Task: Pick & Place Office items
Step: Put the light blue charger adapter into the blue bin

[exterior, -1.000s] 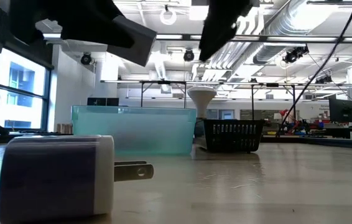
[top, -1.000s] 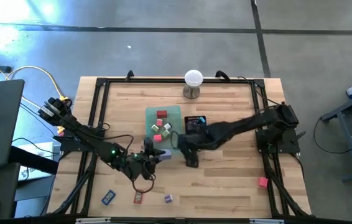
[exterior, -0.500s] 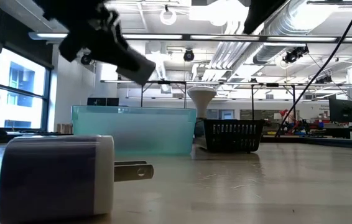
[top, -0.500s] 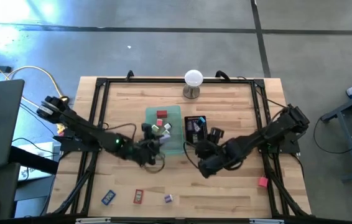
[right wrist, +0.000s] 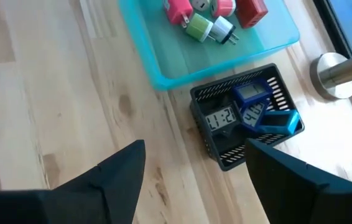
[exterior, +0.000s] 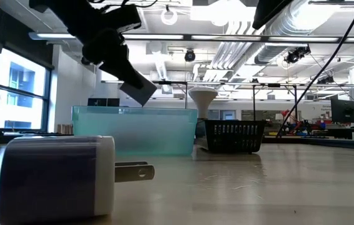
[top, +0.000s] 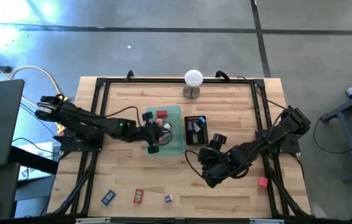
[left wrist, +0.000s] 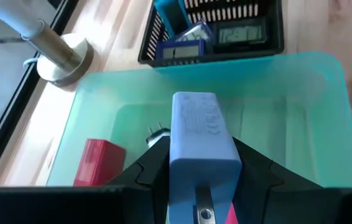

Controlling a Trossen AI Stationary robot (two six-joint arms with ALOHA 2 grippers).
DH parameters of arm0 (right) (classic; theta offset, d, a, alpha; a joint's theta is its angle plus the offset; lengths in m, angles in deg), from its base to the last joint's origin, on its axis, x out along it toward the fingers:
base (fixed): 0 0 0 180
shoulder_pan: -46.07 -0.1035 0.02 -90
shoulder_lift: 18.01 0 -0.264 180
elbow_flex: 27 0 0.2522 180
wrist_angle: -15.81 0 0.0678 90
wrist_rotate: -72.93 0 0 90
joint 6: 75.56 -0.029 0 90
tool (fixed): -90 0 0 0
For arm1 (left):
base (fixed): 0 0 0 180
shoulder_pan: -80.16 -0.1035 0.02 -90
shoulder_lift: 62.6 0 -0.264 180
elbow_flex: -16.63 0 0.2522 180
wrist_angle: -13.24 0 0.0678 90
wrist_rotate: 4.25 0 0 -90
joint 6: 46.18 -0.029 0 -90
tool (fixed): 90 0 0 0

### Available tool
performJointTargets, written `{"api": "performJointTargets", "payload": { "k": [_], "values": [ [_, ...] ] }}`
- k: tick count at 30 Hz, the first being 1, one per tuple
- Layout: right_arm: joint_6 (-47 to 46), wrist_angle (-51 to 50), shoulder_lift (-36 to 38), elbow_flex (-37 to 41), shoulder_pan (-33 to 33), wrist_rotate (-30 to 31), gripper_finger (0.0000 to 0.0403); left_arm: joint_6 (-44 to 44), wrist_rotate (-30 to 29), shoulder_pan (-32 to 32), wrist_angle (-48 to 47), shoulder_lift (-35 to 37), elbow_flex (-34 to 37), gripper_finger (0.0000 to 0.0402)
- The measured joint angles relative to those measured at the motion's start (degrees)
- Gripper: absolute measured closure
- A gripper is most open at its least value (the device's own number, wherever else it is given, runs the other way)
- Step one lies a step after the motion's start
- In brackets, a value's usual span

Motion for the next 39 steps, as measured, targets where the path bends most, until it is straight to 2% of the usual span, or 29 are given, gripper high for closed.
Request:
{"api": "performJointTargets", "payload": {
  "k": [6,10,12,17,20,30,39],
  "values": [
    [0.1,0.0,0.0,0.0,-0.1,0.9,0.0141,0.3,0.0,-3.9,-1.6,0.0,0.0,0.0283],
    [0.3,0.0,0.0,0.0,0.0,1.0,0.0141,5.3,0.1,-8.4,-1.6,0.0,0.0,0.0282],
    [0.4,0.0,0.0,0.0,0.0,1.0,0.0141,7.8,2.0,-10.8,-1.6,-0.1,0.0,0.0281],
    [0.4,0.1,0.0,0.0,0.0,1.0,0.0141,9.0,10.9,-15.6,-0.9,-2.2,0.0,0.028],
    [0.4,0.2,0.0,0.0,0.0,1.0,0.0141,9.0,11.7,-17.4,-0.6,-4.5,0.0,0.0279],
    [0.5,0.2,0.0,0.0,0.0,3.4,0.0141,7.9,11.8,-18.8,1.5,-9.3,0.0,0.0279],
    [0.5,0.8,0.0,0.0,0.0,3.4,0.0141,5.5,11.8,-19.1,7.4,-13.0,0.0,0.0278]
  ]
}}
